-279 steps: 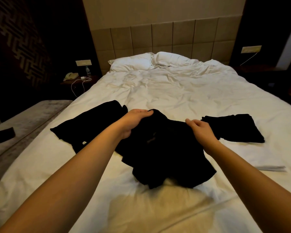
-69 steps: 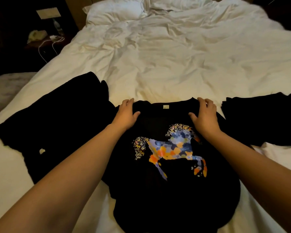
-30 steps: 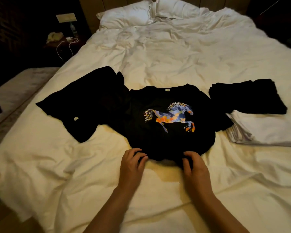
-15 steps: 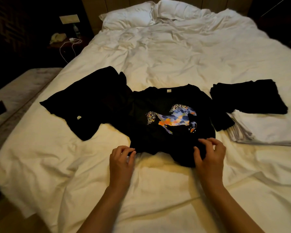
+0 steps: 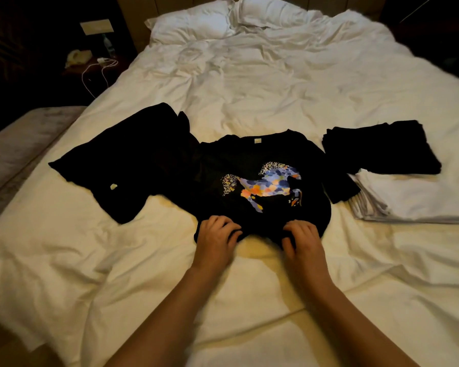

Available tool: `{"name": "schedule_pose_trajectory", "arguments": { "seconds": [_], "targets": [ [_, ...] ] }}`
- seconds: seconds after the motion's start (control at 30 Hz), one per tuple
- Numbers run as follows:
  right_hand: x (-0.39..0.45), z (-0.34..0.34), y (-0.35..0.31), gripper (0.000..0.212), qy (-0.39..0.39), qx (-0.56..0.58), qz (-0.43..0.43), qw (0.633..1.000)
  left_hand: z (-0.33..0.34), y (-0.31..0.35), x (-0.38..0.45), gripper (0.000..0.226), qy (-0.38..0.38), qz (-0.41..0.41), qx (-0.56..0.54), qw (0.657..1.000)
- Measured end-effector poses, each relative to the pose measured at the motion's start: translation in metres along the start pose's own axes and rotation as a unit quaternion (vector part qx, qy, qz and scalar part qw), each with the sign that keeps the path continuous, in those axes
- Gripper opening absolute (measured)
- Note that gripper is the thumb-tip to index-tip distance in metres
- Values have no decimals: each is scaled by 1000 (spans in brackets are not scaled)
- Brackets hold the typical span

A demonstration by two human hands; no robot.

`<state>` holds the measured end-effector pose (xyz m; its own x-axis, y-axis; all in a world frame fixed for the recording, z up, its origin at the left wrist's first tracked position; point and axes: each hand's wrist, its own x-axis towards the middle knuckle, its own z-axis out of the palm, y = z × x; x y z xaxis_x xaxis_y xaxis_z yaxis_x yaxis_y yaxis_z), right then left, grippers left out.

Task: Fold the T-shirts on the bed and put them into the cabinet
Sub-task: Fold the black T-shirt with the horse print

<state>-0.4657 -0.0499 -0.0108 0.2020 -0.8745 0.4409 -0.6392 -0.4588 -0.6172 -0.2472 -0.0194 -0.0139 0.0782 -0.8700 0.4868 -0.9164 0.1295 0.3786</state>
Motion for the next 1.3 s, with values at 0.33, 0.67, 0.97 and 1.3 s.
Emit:
{"name": "schedule_pose_trajectory", "arguments": {
  "seconds": [0.33,0.67,0.97,1.3],
  "targets": [
    [10,-41,-36,25,67,64,-30,995,-49,15,8,13,96,0,-137,986],
    [-30,-39,-79,21,-129,256,-6,958,-68,31,-43,39,-32,64,-144,987],
    [-35,-51,-91,15,-101,252,-6,962,-47,38,-70,18,74,-33,-113,990],
    [-41,-52,-92,18,-93,286,58,952,-40,44,-74,19,-45,-446,-408,796]
  ]
}}
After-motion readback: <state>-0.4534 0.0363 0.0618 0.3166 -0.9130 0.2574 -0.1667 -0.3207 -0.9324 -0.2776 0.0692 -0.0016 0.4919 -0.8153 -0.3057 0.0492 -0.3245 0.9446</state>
